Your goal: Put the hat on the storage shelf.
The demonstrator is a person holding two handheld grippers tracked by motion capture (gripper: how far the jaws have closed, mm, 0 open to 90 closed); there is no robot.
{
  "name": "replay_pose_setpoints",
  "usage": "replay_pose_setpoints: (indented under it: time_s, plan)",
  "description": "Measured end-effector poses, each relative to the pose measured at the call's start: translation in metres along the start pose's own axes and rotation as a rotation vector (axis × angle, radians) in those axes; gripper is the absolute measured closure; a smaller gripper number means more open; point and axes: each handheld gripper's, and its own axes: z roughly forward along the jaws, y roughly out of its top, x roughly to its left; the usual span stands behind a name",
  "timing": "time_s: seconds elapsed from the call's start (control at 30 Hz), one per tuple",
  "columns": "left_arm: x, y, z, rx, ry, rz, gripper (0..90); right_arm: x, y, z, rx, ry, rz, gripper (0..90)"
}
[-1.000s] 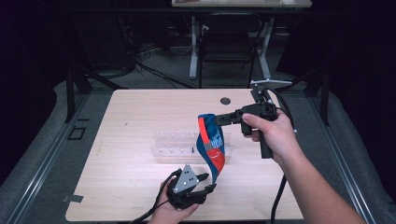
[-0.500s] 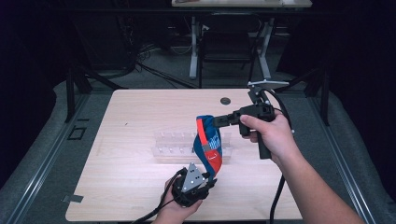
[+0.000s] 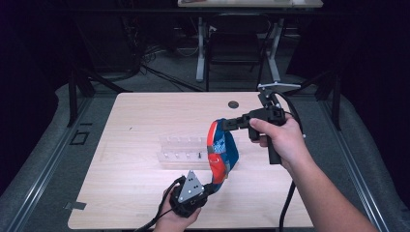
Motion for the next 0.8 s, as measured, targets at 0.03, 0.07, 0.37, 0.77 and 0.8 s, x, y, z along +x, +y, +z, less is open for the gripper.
replay_pose_setpoints:
  time_s: [0.03, 0.07, 0.37, 0.77, 0.8]
  plan:
    - [0.0, 0.0, 0.0, -0.001, 0.007, 0.005, 88.2, 0.0, 0.0, 0.0, 0.0, 0.0, 0.0, 90.0]
    - [-0.001, -0.001, -0.001, 0.005, 0.018, 0.013, 88.2, 0.0, 0.0, 0.0, 0.001, -0.001, 0.0, 90.0]
    - [0.0, -0.001, -0.007, -0.001, 0.022, 0.014, 88.5, 0.001, 0.0, 0.001, 0.002, 0.006, -0.004, 90.0]
    - [0.009, 0.001, -0.022, -0.036, 0.051, 0.019, 88.6, 0.005, -0.005, -0.004, 0.0, 0.021, -0.024, 90.0]
    - [0.01, 0.002, -0.023, -0.04, 0.054, 0.016, 88.6, 0.005, -0.005, -0.005, 0.0, 0.021, -0.021, 90.0]
